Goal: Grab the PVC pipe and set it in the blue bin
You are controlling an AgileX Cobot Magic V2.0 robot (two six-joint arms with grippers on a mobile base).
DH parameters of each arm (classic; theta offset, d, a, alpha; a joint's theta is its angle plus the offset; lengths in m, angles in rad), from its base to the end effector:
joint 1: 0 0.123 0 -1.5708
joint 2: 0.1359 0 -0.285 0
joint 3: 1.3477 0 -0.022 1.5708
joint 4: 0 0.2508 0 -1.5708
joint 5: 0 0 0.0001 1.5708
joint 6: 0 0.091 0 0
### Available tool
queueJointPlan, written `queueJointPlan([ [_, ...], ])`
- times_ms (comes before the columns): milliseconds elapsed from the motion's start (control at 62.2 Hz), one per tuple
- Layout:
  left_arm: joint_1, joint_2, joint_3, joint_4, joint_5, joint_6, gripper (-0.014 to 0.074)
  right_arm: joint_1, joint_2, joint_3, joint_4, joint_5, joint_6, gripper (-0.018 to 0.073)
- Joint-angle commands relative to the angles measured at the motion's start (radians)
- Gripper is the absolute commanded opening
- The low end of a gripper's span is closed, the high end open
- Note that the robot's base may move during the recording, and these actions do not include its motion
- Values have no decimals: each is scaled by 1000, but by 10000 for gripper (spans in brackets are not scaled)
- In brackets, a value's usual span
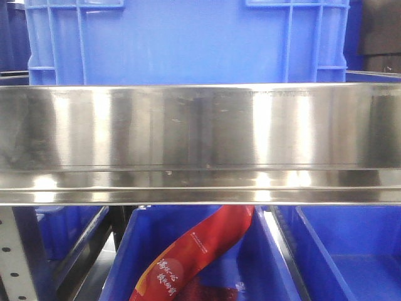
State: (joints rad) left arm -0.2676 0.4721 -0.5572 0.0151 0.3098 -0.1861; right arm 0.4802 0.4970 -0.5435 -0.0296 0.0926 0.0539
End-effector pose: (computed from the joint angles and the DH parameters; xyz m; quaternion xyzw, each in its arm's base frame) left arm 0.0961 -0.0259 0.3379 0.0346 0.7532 -0.1414 0.6415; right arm 0.0948 0.0491 0.3505 -0.1555 0.6747 0.1792 0.6989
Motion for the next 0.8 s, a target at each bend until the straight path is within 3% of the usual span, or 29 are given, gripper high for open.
queueJointPlan([
  [0, 7, -6, -1, -6, -13, -1, -111, -67, -78, 64, 7, -29, -46, -167],
  [209, 7, -6, -1, -6, -13, -1, -111, -248, -273, 253, 12, -55, -46, -167],
  [338, 7, -6, -1, -6, -13, -1, -111, -320, -384, 350, 15, -55, -46, -167],
  [499, 7, -6, -1, -6, -13, -1, -111, -353, -497, 453, 17, -55, -46, -167],
  [788, 7, -7, -1, -6, -13, -1, -111, -381, -497, 544, 48, -139, -46, -167],
])
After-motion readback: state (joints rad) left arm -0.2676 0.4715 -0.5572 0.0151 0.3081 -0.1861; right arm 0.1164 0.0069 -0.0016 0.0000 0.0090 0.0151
